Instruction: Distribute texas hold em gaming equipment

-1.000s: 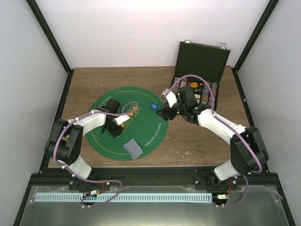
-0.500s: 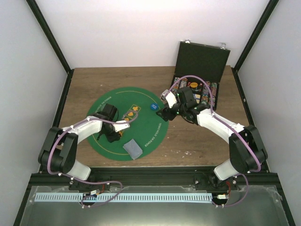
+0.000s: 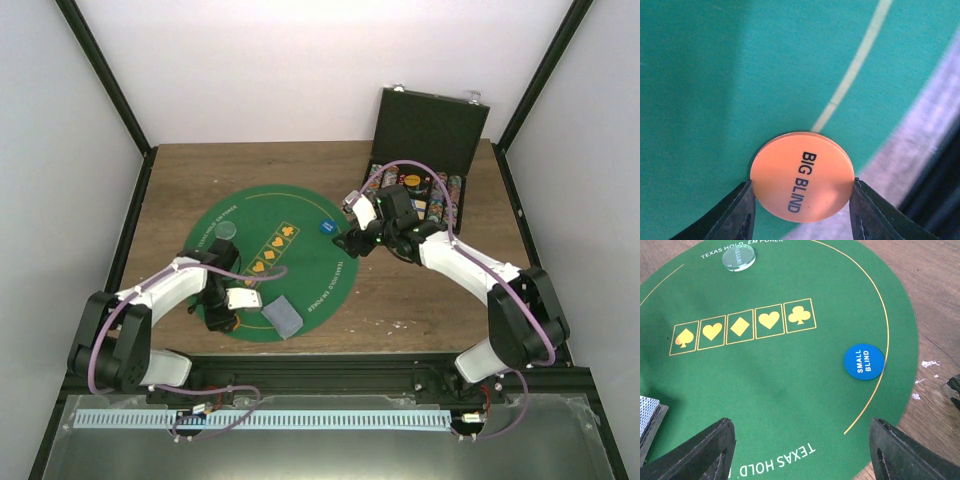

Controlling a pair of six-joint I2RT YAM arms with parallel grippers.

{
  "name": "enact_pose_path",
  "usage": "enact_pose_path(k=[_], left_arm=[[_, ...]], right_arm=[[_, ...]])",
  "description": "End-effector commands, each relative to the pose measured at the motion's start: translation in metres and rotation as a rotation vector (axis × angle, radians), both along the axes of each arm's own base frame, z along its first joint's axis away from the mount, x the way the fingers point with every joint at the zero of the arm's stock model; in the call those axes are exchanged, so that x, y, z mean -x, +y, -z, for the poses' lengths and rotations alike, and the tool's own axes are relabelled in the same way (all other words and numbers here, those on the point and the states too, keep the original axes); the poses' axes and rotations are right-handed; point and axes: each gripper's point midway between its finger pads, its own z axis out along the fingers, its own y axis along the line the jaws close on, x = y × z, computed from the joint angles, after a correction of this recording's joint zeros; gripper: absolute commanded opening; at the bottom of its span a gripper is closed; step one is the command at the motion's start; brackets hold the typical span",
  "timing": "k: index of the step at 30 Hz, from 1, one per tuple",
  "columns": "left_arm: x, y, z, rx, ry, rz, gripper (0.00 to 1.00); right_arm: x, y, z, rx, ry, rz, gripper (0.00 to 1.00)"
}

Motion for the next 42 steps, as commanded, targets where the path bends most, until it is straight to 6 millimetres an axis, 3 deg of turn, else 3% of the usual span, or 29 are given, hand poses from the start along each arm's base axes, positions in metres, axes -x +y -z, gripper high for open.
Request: enact_pose_path(k=[1,5,9,15,18,21,26,29,31,34,37,39,42], left_arm=[[0.044,0.002,-0.008,0.024,0.170,0.114,0.26],[0.045,-0.009,-0.001,0.030,0.179,0.136,0.27],[0.022,-0.017,0.003,0.047,0.073,0.109,0.27],[0.013,-0.022,-0.004,0.064,0.043,0.079,0.36],[0.008,-0.027,-0.018,0.084,0.042,0.048,0.38],[-0.008,-0.034,-0.042,0.142,0.020,-0.024,0.40],[-0.037,-0.033,-0.082,0.236,-0.009,-0.168,0.44],[-0.060,-0.025,-0.096,0.251,-0.052,-0.280,0.48],[-0.085,-0.019,-0.104,0.257,-0.099,-0.390,0.51],[-0.134,-0.008,-0.125,0.311,-0.193,-0.590,0.58],[-0.169,-0.006,-0.142,0.426,-0.197,-0.754,0.63],[-0.185,-0.005,-0.148,0.453,-0.193,-0.788,0.65],[-0.193,0.000,-0.141,0.411,-0.177,-0.787,0.67]], right_arm=[[0.000,-0.003,-0.014,-0.001,-0.045,-0.001,0.74],[-0.002,-0.004,-0.016,0.003,-0.050,0.005,0.74],[-0.001,-0.004,-0.019,-0.002,-0.052,0.003,0.74],[-0.001,-0.006,-0.018,0.010,-0.053,0.009,0.75],[-0.008,-0.015,-0.022,0.017,-0.065,0.055,0.76],[-0.029,-0.044,-0.032,0.025,-0.068,0.180,0.79],[-0.069,-0.121,-0.054,0.034,-0.076,0.407,0.87],[-0.085,-0.156,-0.056,0.035,-0.061,0.448,0.89],[-0.099,-0.178,-0.050,0.068,-0.041,0.490,0.89],[-0.111,-0.192,-0.036,0.148,-0.033,0.414,0.89],[-0.114,-0.198,-0.027,0.180,-0.045,0.268,0.89],[-0.112,-0.202,-0.023,0.192,-0.084,0.152,0.89],[-0.107,-0.202,-0.015,0.276,-0.173,-0.053,0.89]])
